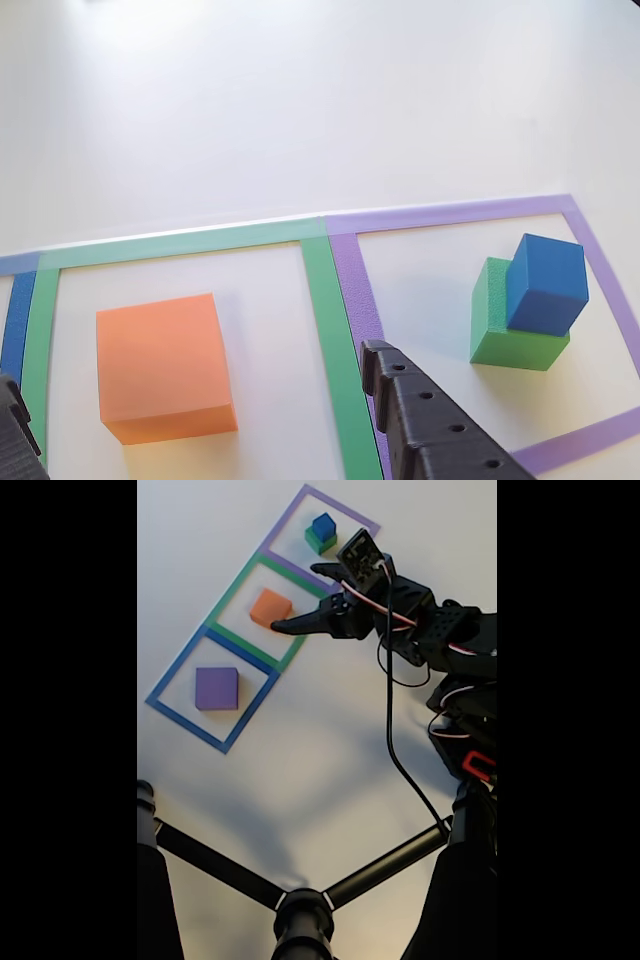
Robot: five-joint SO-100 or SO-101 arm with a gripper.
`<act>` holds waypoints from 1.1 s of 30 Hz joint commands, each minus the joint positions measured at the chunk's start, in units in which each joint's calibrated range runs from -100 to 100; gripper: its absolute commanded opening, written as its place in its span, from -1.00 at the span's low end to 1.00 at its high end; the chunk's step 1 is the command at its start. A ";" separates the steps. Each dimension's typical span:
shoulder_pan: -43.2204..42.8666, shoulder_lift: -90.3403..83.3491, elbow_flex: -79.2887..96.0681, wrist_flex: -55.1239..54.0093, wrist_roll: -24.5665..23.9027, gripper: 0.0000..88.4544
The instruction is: Tower of hanoi
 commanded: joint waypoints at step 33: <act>-4.03 32.30 -10.59 -24.33 0.00 -0.01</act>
